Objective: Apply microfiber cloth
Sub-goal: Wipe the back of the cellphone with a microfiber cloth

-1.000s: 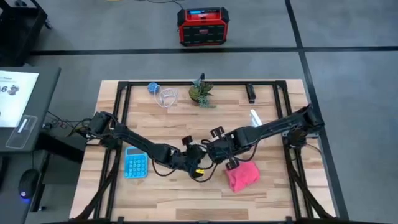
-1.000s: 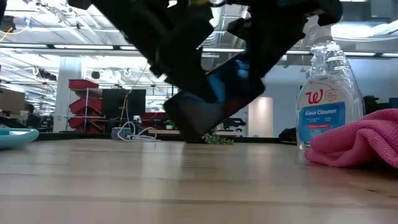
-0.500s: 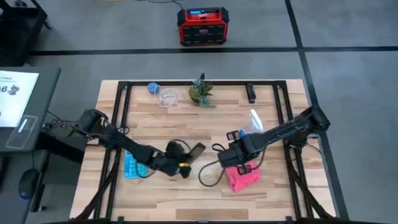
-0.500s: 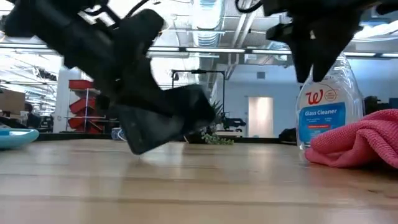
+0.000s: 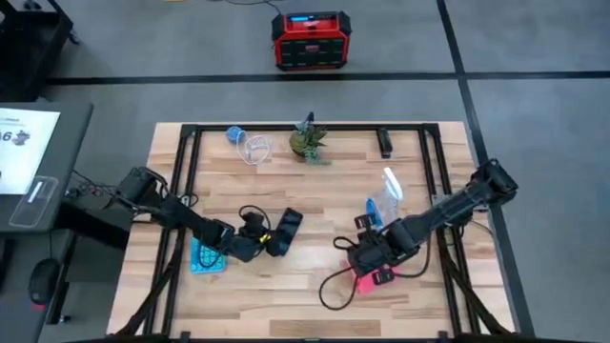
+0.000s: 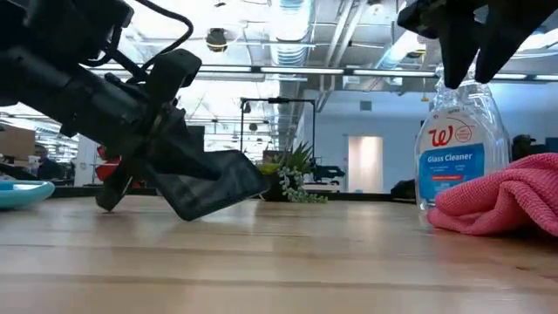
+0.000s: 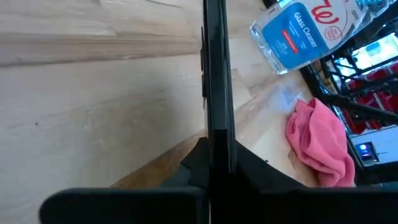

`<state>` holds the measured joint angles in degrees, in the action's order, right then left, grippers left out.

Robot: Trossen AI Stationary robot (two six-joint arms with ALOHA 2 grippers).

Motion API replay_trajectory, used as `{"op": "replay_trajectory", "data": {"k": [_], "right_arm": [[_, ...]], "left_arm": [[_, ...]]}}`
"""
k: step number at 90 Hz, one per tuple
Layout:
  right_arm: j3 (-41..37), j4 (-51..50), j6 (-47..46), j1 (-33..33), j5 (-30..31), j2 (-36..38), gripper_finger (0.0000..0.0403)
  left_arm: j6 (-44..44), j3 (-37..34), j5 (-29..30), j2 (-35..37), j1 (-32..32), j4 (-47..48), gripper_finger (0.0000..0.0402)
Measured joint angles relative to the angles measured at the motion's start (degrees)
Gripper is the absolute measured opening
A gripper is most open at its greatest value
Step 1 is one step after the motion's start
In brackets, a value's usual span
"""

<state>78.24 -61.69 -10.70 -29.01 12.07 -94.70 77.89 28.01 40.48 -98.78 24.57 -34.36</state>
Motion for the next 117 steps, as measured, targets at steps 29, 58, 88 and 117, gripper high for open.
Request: {"op": "replay_trajectory", "data": {"k": [29,58,88,117], "right_arm": [[0.0,0.5,-2.8,-1.5,0.0,0.0,0.0121],[-9.8,29.8,7.5,-2.8,-0.3,0.6,0.0121],[-19.6,54.4,1.7,13.1,-11.9,-5.8,0.0121],[-17.0,60.5,4.0,20.9,-15.4,-17.2,0.0104]], "left_arm": [[-4.0,-0.1,-3.7,2.5,-0.4,8.1,0.0136],[-4.2,-0.3,-8.3,17.3,1.9,35.2,0.0153],[-6.0,-0.1,-12.2,9.3,4.5,24.7,0.0106],[-14.3,2.7,-14.0,1.6,5.4,9.6,0.0093]]}}
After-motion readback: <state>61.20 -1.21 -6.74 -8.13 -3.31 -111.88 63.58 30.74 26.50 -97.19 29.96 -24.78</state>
